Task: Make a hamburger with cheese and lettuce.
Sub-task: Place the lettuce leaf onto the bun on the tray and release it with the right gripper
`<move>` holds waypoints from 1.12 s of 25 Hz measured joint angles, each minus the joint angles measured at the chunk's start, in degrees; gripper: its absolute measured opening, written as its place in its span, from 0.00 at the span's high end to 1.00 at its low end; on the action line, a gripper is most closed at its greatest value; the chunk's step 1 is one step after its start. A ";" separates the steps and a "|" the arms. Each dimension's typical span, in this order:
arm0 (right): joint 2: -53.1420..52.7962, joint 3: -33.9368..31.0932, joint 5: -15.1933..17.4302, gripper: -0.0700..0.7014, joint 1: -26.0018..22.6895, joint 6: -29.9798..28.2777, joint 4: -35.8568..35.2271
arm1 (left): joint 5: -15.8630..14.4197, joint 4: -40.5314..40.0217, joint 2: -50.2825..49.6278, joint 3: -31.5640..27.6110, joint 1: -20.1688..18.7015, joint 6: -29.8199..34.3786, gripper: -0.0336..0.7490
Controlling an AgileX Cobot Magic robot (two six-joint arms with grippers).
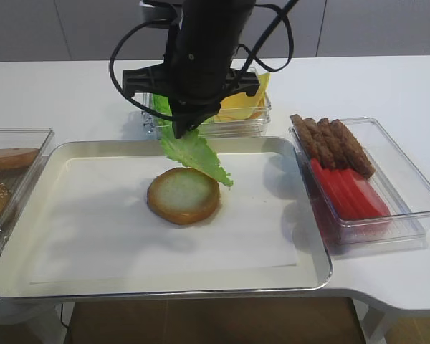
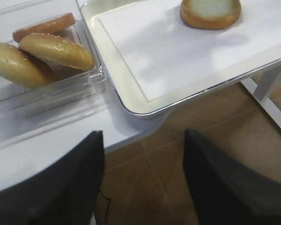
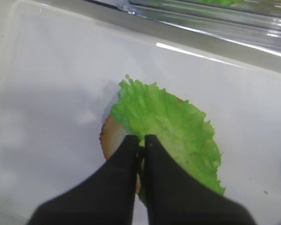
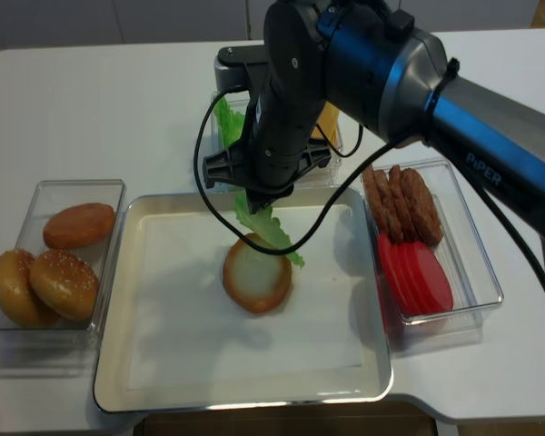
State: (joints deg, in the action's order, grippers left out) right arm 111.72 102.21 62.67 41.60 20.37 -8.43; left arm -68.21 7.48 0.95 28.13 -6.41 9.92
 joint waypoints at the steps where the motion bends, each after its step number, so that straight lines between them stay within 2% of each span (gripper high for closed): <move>1: 0.00 0.00 0.00 0.84 0.00 0.00 0.00 | 0.00 0.00 0.00 0.00 0.00 0.00 0.44; 18: 0.00 0.00 0.38 0.84 0.00 0.01 -0.04 | 0.00 0.00 0.00 0.00 0.00 0.00 0.44; 28: 0.00 0.00 0.38 0.80 0.00 0.01 -0.34 | 0.00 0.00 0.00 0.00 0.00 0.00 0.44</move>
State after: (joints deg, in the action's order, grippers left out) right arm 111.72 102.21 63.05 41.60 20.38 -8.77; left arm -68.21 7.48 0.95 28.13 -6.41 9.92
